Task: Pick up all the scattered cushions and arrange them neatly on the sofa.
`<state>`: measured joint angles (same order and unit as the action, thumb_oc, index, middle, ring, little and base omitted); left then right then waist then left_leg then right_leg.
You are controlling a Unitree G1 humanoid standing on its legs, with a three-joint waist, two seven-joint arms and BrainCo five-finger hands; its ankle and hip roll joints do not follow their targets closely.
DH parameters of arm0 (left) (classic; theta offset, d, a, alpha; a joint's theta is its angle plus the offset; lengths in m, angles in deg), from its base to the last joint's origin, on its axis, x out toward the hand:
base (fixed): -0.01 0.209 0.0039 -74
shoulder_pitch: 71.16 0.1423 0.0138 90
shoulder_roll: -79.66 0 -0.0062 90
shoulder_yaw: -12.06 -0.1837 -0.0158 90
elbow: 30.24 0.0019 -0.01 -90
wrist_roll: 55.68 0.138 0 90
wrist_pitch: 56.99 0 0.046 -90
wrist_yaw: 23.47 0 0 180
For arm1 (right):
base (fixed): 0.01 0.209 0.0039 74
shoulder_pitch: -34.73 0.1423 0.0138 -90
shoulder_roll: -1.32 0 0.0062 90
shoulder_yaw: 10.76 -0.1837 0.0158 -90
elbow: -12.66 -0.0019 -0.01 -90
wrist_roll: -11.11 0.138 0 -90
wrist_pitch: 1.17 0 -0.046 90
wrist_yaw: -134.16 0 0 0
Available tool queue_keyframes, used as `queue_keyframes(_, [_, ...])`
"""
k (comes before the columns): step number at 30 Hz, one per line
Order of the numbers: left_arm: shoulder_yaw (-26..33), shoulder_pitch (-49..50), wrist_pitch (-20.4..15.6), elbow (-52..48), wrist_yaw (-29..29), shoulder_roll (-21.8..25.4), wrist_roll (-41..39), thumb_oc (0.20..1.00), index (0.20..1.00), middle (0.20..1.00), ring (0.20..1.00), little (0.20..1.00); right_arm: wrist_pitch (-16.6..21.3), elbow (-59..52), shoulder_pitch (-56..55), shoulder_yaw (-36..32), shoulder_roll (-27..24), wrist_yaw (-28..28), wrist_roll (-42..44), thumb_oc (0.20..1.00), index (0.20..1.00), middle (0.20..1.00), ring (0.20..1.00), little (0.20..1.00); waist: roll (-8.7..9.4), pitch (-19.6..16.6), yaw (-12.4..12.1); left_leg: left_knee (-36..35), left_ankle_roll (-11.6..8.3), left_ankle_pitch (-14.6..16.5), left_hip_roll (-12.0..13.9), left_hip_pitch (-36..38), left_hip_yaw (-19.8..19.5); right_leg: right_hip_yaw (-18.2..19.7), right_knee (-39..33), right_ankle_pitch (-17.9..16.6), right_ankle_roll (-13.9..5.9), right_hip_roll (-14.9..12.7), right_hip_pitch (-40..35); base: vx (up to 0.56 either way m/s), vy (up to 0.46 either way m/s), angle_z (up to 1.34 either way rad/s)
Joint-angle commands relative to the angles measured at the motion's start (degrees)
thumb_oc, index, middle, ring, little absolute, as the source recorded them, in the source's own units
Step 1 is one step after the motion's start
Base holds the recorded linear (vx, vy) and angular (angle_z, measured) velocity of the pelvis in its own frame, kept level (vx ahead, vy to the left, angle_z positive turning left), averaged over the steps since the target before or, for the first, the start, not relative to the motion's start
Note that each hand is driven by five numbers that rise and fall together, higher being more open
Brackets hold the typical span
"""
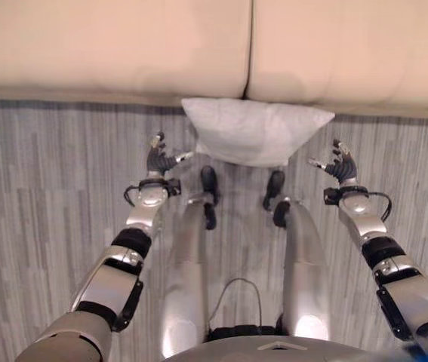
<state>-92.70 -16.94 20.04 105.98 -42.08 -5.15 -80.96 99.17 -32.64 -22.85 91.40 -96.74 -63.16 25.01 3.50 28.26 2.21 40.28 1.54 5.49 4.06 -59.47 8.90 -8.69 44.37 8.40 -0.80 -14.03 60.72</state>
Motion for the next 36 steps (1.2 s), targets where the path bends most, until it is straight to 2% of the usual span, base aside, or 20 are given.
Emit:
queue_keyframes(1, [-1.09, 2.86, -1.89, -1.09, -2.6, 0.33, 0.5, 1.0, 1.0, 1.0, 1.0, 1.0, 1.97, -1.25, -4.45, 0.2, -3.23, -2.65, 0.84, 1.0, 1.0, 1.0, 1.0, 1.0, -1.32, -7.63, -0.05, -0.68, -3.61, -0.46, 0.03, -4.2, -2.92, 0.28, -2.51, -3.81, -5.39, -0.18, 3.02, -0.03, 0.005, -0.08])
queue_keyframes(5, [-0.94, -1.12, -1.86, -0.98, -4.46, 1.1, 0.0, 1.0, 1.0, 1.0, 1.0, 1.0, 2.13, 0.13, -0.1, -0.11, -5.43, -4.01, 1.36, 1.0, 1.0, 1.0, 1.0, 1.0, -1.77, -7.29, 0.2, 1.52, -3.19, -0.61, -0.25, -10.81, -3.05, 1.39, 0.47, -3.7, -5.02, -0.11, 10.51, 0.0, 0.004, -0.06])
queue_keyframes(9, [-1.29, -4.02, -2.03, -0.8, -4.59, 2.33, -0.77, 1.0, 1.0, 1.0, 1.0, 1.0, 2.13, 0.72, 3.1, 0.73, -7.13, -4.09, 1.7, 1.0, 1.0, 1.0, 1.0, 1.0, -1.87, -7.18, 0.39, 2.43, -3.1, -0.81, -0.2, -14.31, -3.07, 2.21, 1.5, -3.83, -4.97, -0.01, 14.29, 0.01, -0.004, -0.06])
queue_keyframes(15, [-2.6, -9.38, -1.75, -1.45, -4.66, 5.37, -1.19, 1.0, 1.0, 1.0, 1.0, 1.0, 2.54, 1.44, 8.89, 2.86, -10.58, -1.75, 4.63, 1.0, 1.0, 1.0, 1.0, 1.0, -2.15, -6.85, 0.57, 4.53, -2.83, -0.78, -0.25, -20.42, -2.96, 3.32, 4.44, -3.35, -5.17, -0.11, 21.4, 0.01, 0.001, 0.0])
queue_keyframes(20, [-3.08, -11.2, -2.29, -2.39, -4.36, 6.23, -2.25, 1.0, 1.0, 1.0, 1.0, 1.0, 2.91, 1.37, 11.29, 4.28, -11.96, -0.69, 5.16, 1.0, 1.0, 1.0, 1.0, 1.0, -2.17, -6.73, 0.74, 5.74, -2.7, -0.7, -0.28, -23.03, -3.0, 3.55, 5.58, -3.14, -5.2, -0.1, 23.92, 0.02, -0.005, 0.0])
queue_keyframes(26, [-7.28, -16.22, -3.18, -5.17, -2.32, 7.63, -4.69, 1.0, 1.0, 1.0, 1.0, 1.0, 4.09, 0.58, 17.72, 9.75, -14.42, 4.65, 11.09, 1.0, 1.0, 1.0, 1.0, 1.0, -2.23, -5.44, 0.59, 9.17, -2.19, -0.09, -0.76, -27.88, -3.58, 4.53, 8.98, -2.34, -4.96, 0.05, 29.16, 0.05, -0.007, 0.02])
queue_keyframes(33, [-10.03, -20.99, -3.28, -5.35, -2.57, 6.19, -5.61, 1.0, 1.0, 1.0, 1.0, 1.0, 3.84, -0.42, 24.19, 14.7, -12.42, 5.27, 10.98, 1.0, 1.0, 1.0, 1.0, 1.0, -3.03, -3.37, 0.12, 10.26, -1.96, 0.05, -0.62, -28.71, -3.95, 4.11, 9.08, -2.24, -4.97, 0.17, 29.23, 0.0, 0.0, 0.0])
queue_keyframes(36, [-11.8, -23.84, -3.16, -4.27, -2.83, 3.43, -5.55, 1.0, 1.0, 1.0, 1.0, 1.0, 4.03, -1.83, 28.06, 17.33, -7.26, 5.02, 10.93, 1.0, 1.0, 1.0, 1.0, 1.0, -3.32, -2.99, -0.08, 10.93, -1.64, 0.36, -0.69, -28.98, -4.11, 3.97, 9.11, -2.08, -4.78, 0.78, 29.23, 0.0, 0.0, 0.0])
